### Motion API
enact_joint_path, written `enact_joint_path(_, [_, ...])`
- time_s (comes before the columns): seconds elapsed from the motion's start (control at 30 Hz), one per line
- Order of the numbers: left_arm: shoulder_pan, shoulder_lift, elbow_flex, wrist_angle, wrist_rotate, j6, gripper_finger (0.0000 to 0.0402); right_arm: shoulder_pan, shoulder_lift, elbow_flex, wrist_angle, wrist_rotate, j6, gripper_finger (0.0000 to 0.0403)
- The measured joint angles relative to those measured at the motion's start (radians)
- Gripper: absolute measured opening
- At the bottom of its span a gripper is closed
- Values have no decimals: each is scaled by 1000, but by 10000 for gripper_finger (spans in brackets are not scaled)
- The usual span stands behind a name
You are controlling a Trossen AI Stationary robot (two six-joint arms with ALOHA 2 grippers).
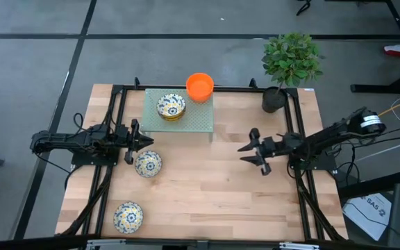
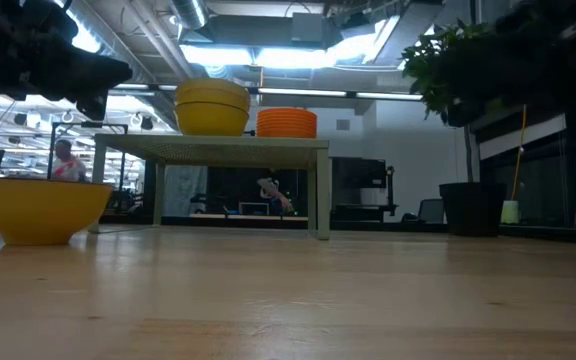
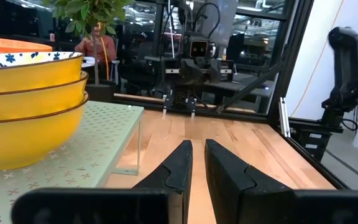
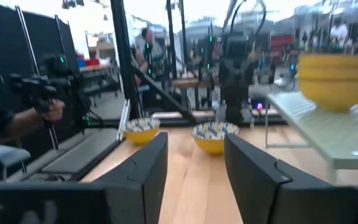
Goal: Pick & Place Mini bowls
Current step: Stack the yellow bowl on top of the other yellow bowls on the shelf
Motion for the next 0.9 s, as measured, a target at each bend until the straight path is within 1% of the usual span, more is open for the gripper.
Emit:
enact_joint_path(0.03, [0, 0, 0, 2, 0, 0, 38, 0, -41, -24, 2, 2, 1, 156])
enact_joint_path(0.13, [0, 0, 0, 19, 0, 0, 38, 0, -183, -28, -119, 12, -2, 156])
enact_joint_path(0.3, [0, 0, 0, 32, 0, 0, 38, -6, -418, -27, -395, 17, -34, 156])
enact_joint_path(0.5, [0, 0, 0, 37, 0, 0, 38, -6, -679, -27, -686, 82, -83, 156])
enact_joint_path(0.6, [0, 0, 0, 37, 0, 0, 38, -6, -774, -27, -773, 88, -109, 156])
enact_joint_path(0.8, [0, 0, 0, 39, 0, -29, 38, -6, -920, -27, -951, 97, -144, 156])
enact_joint_path(0.9, [0, 0, 0, 39, -26, 4, 38, -6, -986, -27, -1054, 154, -154, 156])
